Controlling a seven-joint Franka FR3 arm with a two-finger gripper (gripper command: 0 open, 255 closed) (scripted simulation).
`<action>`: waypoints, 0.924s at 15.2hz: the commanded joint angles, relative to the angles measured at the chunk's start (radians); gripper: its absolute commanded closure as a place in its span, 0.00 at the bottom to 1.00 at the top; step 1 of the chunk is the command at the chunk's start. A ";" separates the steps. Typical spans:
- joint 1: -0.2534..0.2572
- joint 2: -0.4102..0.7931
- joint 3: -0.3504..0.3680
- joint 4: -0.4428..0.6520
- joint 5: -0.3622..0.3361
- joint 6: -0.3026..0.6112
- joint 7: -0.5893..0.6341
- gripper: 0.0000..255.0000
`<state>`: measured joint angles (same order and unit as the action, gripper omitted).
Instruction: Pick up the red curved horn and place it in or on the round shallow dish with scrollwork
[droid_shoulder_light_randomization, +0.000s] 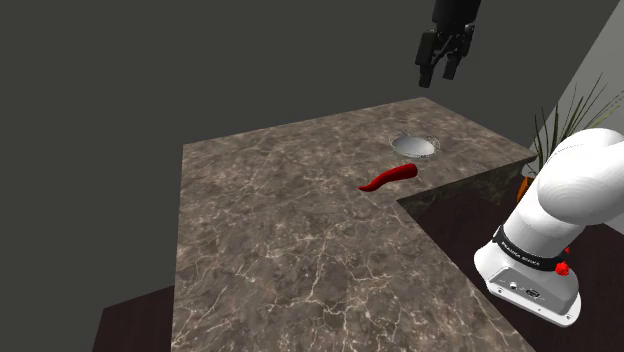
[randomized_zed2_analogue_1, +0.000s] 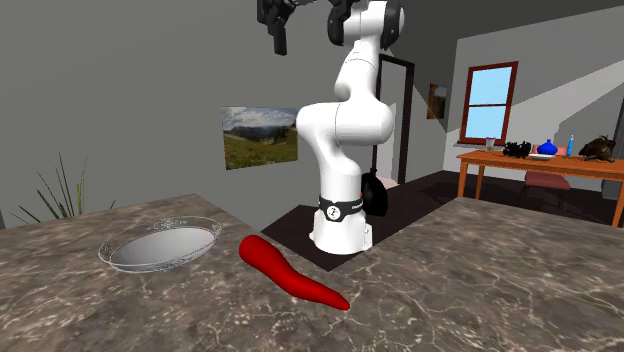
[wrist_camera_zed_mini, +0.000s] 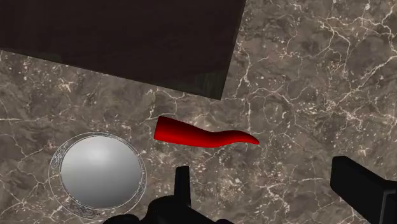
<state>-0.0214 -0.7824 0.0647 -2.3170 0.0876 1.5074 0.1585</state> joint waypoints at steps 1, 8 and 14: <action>0.000 0.000 0.000 0.000 0.000 0.000 0.000 0.00; 0.086 0.125 -0.032 -0.135 -0.093 0.189 -0.296 0.00; 0.144 0.269 -0.048 -0.222 -0.179 0.375 -0.525 0.00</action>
<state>0.1109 -0.5388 0.0159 -2.5272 -0.0780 1.8500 -0.3278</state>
